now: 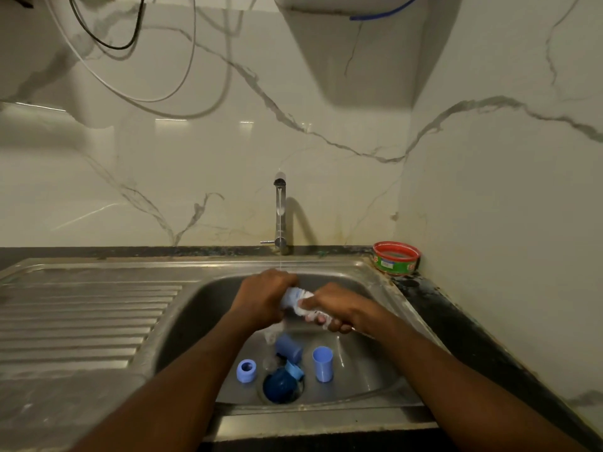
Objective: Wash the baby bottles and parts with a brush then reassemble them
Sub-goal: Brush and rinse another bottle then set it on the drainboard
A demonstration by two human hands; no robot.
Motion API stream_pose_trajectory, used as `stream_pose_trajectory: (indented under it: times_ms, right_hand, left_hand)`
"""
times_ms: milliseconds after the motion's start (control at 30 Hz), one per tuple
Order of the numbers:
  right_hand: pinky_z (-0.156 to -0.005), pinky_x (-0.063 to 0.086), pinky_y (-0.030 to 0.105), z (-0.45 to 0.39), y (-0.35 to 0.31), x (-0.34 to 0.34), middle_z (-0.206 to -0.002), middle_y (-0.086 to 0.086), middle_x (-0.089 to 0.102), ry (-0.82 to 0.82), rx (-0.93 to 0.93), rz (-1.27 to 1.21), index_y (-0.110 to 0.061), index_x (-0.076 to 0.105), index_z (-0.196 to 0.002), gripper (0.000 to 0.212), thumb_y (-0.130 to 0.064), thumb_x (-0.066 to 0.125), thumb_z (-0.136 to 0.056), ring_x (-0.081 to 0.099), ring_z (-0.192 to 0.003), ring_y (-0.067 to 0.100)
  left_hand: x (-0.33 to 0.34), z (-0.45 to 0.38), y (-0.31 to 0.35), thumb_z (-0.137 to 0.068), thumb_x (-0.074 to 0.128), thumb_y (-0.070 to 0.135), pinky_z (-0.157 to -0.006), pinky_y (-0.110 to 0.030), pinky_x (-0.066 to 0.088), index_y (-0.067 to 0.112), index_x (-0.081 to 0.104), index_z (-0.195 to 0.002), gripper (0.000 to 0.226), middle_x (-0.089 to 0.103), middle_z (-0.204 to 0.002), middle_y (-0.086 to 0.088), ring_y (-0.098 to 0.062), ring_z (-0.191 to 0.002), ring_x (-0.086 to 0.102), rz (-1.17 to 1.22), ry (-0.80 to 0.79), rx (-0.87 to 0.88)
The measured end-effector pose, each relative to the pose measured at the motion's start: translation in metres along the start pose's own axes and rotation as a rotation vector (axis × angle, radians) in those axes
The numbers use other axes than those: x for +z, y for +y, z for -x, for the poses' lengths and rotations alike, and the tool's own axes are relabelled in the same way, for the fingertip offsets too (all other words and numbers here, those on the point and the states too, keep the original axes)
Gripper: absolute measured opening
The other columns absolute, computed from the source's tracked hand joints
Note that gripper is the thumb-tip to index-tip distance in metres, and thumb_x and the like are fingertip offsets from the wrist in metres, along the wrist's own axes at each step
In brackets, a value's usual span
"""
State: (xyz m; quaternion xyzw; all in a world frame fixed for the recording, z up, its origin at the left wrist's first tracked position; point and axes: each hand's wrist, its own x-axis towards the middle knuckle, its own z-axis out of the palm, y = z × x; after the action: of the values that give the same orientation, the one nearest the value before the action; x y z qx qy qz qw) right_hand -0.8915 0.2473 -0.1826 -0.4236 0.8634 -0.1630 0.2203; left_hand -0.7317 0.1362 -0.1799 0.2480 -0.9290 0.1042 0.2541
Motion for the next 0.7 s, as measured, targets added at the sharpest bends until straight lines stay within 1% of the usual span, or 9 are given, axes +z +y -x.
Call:
stream_pose_trajectory:
  times_ms: [33, 67, 133, 200, 300, 433, 533, 600, 700]
  right_hand:
    - [-0.064, 0.05, 0.026, -0.007, -0.01, -0.014, -0.073, 0.005, 0.069, 0.129, -0.126, -0.061, -0.012, 0.07, -0.1, 0.038, -0.047, 0.054, -0.1, 0.058, -0.057, 0.012]
    - [-0.062, 0.047, 0.026, -0.004, -0.011, -0.025, -0.078, 0.003, 0.073, 0.237, -0.463, 0.081, -0.021, 0.073, -0.1, 0.035, -0.051, 0.057, -0.097, 0.063, -0.064, 0.013]
    - [-0.06, 0.044, 0.03, 0.008, 0.007, -0.044, -0.085, 0.0, 0.074, 0.509, -0.848, 0.5, -0.03, 0.074, -0.1, 0.036, -0.061, 0.056, -0.092, 0.068, -0.076, 0.021]
    - [-0.055, 0.038, 0.028, -0.003, 0.008, -0.046, -0.079, -0.002, 0.073, 0.657, -1.019, 0.738, -0.033, 0.073, -0.095, 0.039, -0.067, 0.054, -0.089, 0.068, -0.072, 0.02]
    - [-0.057, 0.04, 0.028, -0.003, 0.005, -0.033, -0.078, -0.004, 0.073, 0.409, -1.007, 0.564, -0.029, 0.073, -0.095, 0.041, -0.066, 0.056, -0.09, 0.065, -0.071, 0.014]
    - [-0.054, 0.047, 0.024, -0.004, 0.0, -0.02, -0.075, 0.006, 0.069, -0.116, -0.52, -0.098, -0.009, 0.072, -0.098, 0.032, -0.04, 0.064, -0.097, 0.061, -0.066, 0.019]
    - [-0.065, 0.053, 0.03, -0.009, 0.003, -0.031, -0.083, -0.001, 0.071, 0.234, -0.631, 0.086, -0.023, 0.074, -0.103, 0.036, -0.055, 0.06, -0.093, 0.065, -0.074, 0.015]
    - [-0.066, 0.052, 0.032, -0.015, 0.011, -0.04, -0.085, -0.004, 0.073, 0.533, -0.855, 0.503, -0.033, 0.074, -0.104, 0.04, -0.064, 0.051, -0.092, 0.067, -0.076, 0.016]
    - [-0.057, 0.05, 0.032, -0.014, 0.01, -0.041, -0.082, -0.006, 0.073, 0.619, -1.158, 0.704, -0.037, 0.071, -0.102, 0.039, -0.065, 0.045, -0.093, 0.069, -0.072, 0.018]
  left_hand:
    - [0.001, -0.003, 0.001, -0.078, 0.079, 0.036, -0.086, -0.031, 0.05, 0.032, 0.061, -0.116, 0.042, 0.065, -0.11, 0.007, -0.015, -0.103, 0.061, 0.003, 0.061, -0.005]
    - [0.003, -0.004, 0.001, -0.077, 0.081, 0.036, -0.087, -0.032, 0.05, 0.031, 0.061, -0.117, 0.045, 0.065, -0.11, 0.007, -0.015, -0.102, 0.061, 0.03, 0.021, -0.043]
    - [0.007, -0.004, -0.002, -0.074, 0.082, 0.035, -0.091, -0.035, 0.053, 0.024, 0.063, -0.119, 0.05, 0.066, -0.111, 0.004, -0.017, -0.102, 0.063, 0.254, -0.314, -0.129]
    - [0.008, 0.004, -0.005, -0.069, 0.081, 0.034, -0.094, -0.041, 0.057, 0.012, 0.068, -0.113, 0.051, 0.072, -0.108, -0.006, -0.023, -0.1, 0.069, 0.608, -0.72, -0.164]
    - [0.0, 0.009, -0.009, -0.066, 0.08, 0.038, -0.093, -0.041, 0.058, 0.013, 0.07, -0.109, 0.051, 0.074, -0.106, -0.009, -0.026, -0.098, 0.071, 0.673, -0.851, -0.17]
    - [-0.007, 0.007, 0.007, -0.081, 0.079, 0.035, -0.094, -0.035, 0.052, 0.025, 0.059, -0.125, 0.049, 0.064, -0.116, 0.003, -0.018, -0.107, 0.062, 0.077, -0.333, -0.114]
    - [-0.001, 0.0, 0.01, -0.081, 0.079, 0.039, -0.093, -0.032, 0.05, 0.028, 0.059, -0.125, 0.05, 0.064, -0.117, 0.005, -0.015, -0.107, 0.06, 0.052, -0.085, -0.134]
    - [0.001, -0.002, 0.005, -0.078, 0.081, 0.031, -0.088, -0.03, 0.051, 0.019, 0.064, -0.116, 0.043, 0.066, -0.108, 0.0, -0.02, -0.101, 0.063, 0.323, -0.331, -0.17]
    - [0.003, 0.009, -0.003, -0.075, 0.078, 0.024, -0.084, -0.029, 0.055, 0.005, 0.069, -0.103, 0.036, 0.072, -0.097, -0.013, -0.022, -0.091, 0.07, 0.808, -0.796, -0.191]
